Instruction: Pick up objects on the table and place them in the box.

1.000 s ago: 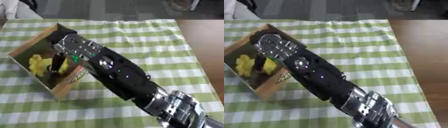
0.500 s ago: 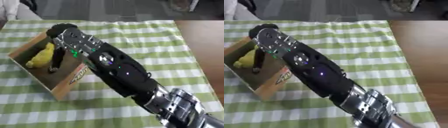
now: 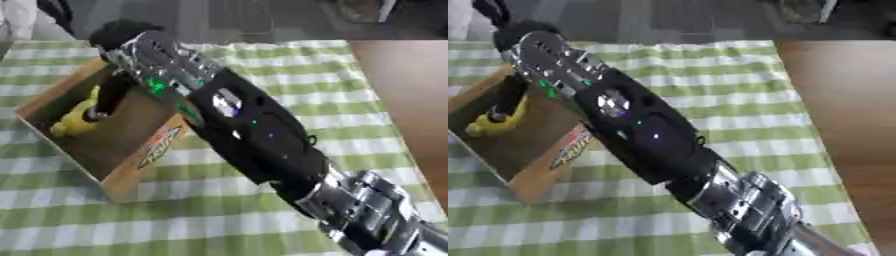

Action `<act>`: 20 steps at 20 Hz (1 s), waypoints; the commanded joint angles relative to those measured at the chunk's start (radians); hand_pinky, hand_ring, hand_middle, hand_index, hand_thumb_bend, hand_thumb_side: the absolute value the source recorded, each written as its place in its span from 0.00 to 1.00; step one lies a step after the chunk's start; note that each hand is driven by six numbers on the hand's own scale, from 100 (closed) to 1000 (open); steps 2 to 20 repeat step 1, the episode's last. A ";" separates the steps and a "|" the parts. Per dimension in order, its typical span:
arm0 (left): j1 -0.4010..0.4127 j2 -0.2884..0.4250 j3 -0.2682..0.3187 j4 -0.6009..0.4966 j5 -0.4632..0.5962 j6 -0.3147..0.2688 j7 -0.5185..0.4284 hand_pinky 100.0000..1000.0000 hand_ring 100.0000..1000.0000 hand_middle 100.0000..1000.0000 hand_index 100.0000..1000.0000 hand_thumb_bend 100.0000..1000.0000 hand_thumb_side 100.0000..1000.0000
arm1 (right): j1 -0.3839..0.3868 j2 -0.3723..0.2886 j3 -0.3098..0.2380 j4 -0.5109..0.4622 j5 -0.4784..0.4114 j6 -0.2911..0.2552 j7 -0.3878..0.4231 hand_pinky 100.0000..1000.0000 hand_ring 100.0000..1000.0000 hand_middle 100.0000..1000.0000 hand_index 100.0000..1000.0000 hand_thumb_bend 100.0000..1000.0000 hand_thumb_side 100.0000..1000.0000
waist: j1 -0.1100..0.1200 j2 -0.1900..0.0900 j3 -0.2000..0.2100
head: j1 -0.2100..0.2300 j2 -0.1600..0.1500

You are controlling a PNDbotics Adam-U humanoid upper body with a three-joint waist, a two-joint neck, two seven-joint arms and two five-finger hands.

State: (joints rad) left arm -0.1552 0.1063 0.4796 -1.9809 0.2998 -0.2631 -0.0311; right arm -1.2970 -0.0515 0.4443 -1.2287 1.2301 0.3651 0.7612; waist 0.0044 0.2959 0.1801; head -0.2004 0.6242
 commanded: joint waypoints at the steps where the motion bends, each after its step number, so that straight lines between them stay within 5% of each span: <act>1: 0.002 0.027 0.010 -0.019 -0.003 -0.002 0.008 0.65 0.58 0.54 0.65 0.00 0.87 | -0.036 -0.071 -0.022 -0.095 -0.038 0.010 -0.026 0.82 0.93 0.77 1.00 0.52 0.63 | 0.009 -0.024 -0.004 | 0.013 0.011; 20: 0.002 0.027 0.010 -0.019 -0.003 -0.002 0.008 0.65 0.58 0.54 0.65 0.00 0.87 | -0.036 -0.071 -0.022 -0.095 -0.038 0.010 -0.026 0.82 0.93 0.77 1.00 0.52 0.63 | 0.009 -0.024 -0.004 | 0.013 0.011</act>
